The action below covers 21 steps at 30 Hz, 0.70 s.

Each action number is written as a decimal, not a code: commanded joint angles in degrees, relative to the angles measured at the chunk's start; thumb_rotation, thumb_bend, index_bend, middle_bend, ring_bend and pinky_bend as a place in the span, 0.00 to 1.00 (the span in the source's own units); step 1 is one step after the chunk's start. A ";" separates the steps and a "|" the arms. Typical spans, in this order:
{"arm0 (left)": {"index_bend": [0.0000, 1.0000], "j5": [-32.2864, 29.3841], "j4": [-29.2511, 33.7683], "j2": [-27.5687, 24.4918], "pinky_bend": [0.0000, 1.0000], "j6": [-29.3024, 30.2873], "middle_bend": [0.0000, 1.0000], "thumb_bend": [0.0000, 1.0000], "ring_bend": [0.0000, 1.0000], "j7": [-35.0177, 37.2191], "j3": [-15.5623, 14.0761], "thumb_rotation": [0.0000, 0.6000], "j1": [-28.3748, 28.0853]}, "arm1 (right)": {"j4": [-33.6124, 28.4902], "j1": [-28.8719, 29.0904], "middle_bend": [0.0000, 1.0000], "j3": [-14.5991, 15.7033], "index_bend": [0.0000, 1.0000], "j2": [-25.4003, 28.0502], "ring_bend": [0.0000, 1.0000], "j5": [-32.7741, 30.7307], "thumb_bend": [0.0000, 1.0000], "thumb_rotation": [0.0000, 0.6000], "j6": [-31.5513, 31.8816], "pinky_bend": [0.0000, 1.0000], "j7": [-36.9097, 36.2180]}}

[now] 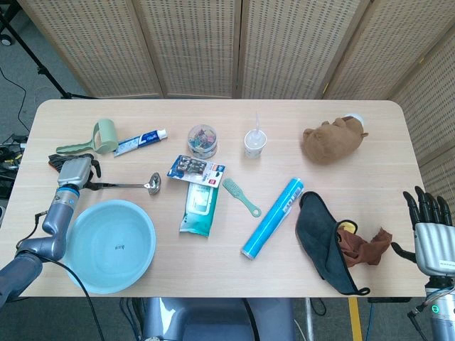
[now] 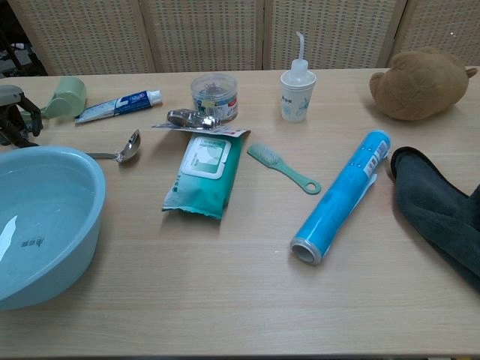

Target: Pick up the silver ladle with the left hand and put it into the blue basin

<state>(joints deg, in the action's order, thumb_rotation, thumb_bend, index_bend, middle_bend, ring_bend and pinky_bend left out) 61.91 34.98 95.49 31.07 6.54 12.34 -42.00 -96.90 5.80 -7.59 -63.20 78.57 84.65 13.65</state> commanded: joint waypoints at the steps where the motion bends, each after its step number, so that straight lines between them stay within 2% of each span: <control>1: 0.60 0.81 -1.22 0.60 1.00 0.32 1.00 0.22 0.99 0.07 -0.43 1.00 0.12 | -0.20 -0.04 0.00 0.00 0.00 0.15 0.00 -0.05 0.00 1.00 0.00 0.00 -0.11; 4: 0.53 1.20 -1.64 0.58 1.00 -0.02 1.00 0.22 0.99 0.08 -0.67 1.00 0.24 | -0.41 -0.06 0.00 -0.03 0.00 0.34 0.00 -0.04 0.00 1.00 0.07 0.00 -0.25; 10: 0.46 1.25 -1.30 -0.17 1.00 -1.59 1.00 0.21 0.99 0.00 -0.67 1.00 0.31 | -1.08 -0.31 0.00 -0.10 0.00 0.99 0.00 0.24 0.00 1.00 0.59 0.00 -0.86; 21: 0.45 0.60 -1.12 0.54 1.00 -1.99 1.00 0.22 0.99 -1.89 -0.32 1.00 0.15 | -1.44 -0.35 0.00 0.04 0.00 1.41 0.00 0.37 0.00 1.00 0.51 0.00 -1.18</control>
<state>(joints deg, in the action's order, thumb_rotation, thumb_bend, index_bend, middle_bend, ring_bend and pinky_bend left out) 62.55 33.95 95.92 29.08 4.73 11.97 -41.79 -98.34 5.45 -7.56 -61.79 78.93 85.16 12.47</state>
